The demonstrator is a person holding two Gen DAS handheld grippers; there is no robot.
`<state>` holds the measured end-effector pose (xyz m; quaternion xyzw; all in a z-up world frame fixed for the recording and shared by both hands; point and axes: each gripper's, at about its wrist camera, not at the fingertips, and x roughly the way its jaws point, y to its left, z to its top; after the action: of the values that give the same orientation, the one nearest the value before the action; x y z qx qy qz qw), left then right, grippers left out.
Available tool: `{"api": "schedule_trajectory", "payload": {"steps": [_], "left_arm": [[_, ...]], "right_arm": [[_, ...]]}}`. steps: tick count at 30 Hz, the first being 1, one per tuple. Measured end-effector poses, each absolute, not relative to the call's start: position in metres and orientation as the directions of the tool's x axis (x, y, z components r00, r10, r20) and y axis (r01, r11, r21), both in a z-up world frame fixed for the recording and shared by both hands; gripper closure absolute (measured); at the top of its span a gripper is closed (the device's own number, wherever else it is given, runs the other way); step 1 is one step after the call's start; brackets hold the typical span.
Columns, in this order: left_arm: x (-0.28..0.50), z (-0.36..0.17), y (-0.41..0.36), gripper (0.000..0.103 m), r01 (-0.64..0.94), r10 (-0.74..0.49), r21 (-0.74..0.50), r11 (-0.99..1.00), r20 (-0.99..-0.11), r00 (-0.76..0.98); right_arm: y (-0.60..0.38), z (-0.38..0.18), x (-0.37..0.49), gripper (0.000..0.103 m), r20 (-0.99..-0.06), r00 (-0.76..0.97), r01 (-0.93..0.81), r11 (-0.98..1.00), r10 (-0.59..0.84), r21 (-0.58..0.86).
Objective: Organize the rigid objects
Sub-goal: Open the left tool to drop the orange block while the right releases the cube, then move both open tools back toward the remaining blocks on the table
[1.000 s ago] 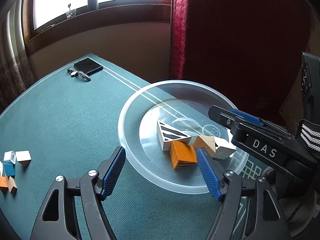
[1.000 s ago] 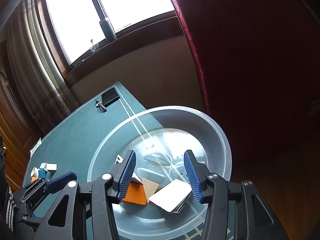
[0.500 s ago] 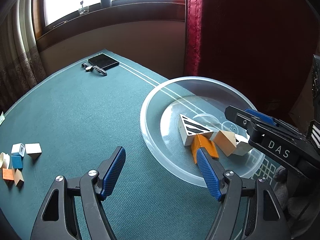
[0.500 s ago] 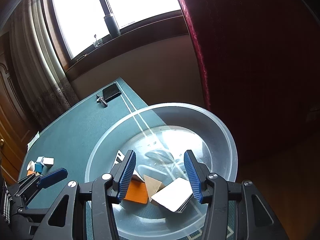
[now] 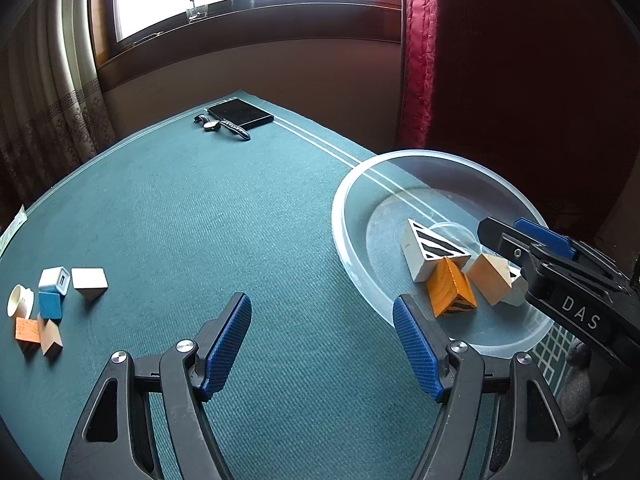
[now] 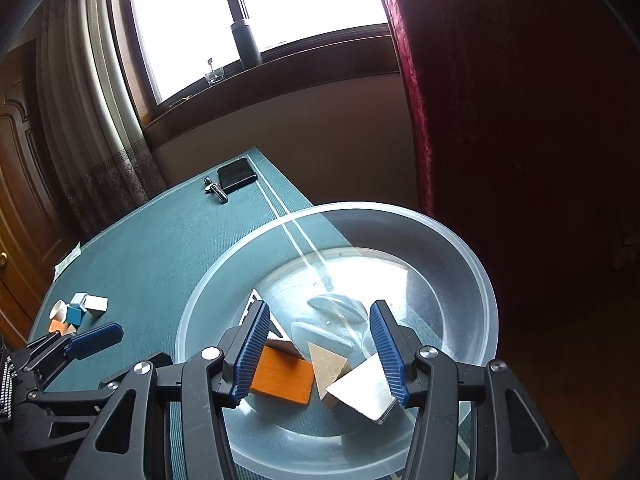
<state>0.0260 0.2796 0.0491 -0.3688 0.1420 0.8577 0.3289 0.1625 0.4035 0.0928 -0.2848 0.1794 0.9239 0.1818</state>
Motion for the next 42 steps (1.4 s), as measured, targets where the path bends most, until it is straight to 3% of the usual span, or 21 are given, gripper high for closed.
{"api": "schedule_trajectory", "payload": {"steps": [25,42], "left_arm": [[-0.007,0.040,0.203,0.029,-0.514,0.380,-0.037,-0.857,-0.720,-0.581],[-0.031,0.037,0.126,0.029,-0.360,0.281,-0.042,-0.932,-0.711,-0.644]], "right_arm": [[0.355,0.088,0.148,0.047,-0.592,-0.775,-0.331,-0.940,0.221,0.082],[0.296,0.101,0.110,0.047,-0.668,-0.744,-0.088,-0.990,-0.008,0.111]]}}
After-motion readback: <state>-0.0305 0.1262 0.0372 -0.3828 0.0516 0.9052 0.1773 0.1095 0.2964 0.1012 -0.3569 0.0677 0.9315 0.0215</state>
